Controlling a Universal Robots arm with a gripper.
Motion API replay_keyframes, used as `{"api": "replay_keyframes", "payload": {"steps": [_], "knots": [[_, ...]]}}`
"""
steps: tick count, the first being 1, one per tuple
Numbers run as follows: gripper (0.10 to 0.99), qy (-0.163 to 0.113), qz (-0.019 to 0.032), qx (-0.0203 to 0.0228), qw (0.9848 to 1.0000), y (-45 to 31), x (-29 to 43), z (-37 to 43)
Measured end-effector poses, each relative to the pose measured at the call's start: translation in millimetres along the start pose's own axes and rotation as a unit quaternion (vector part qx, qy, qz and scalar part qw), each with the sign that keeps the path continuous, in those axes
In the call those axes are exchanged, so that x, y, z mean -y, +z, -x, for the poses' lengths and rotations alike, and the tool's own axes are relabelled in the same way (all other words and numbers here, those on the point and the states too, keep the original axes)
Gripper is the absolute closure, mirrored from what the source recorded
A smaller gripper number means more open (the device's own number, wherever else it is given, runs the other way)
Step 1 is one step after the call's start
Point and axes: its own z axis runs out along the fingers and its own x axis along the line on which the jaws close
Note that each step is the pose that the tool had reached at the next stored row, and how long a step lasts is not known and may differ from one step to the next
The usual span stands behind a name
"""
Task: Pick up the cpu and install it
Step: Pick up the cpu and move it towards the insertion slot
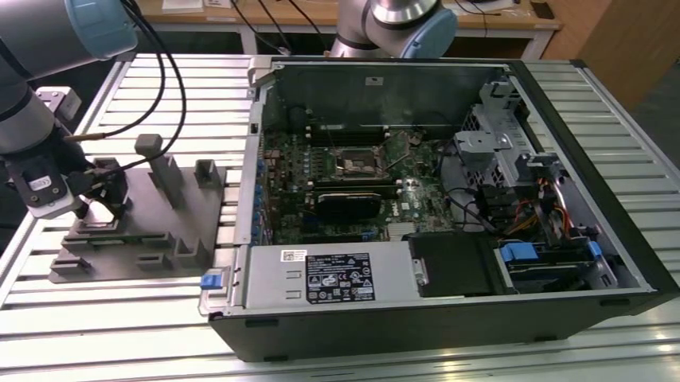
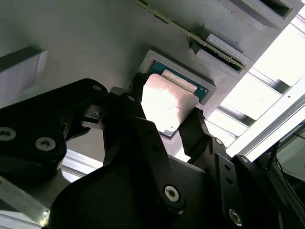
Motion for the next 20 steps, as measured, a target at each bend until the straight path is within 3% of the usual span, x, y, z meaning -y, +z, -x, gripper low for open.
{"api": "replay_keyframes", "payload": {"steps": [10,20], "knots": [[0.545,0.0,0.0,0.0,1.0,-0.5,0.0,0.0],[0.545,0.0,0.0,-0.0001,1.0,-14.4,-0.9,0.3]]}}
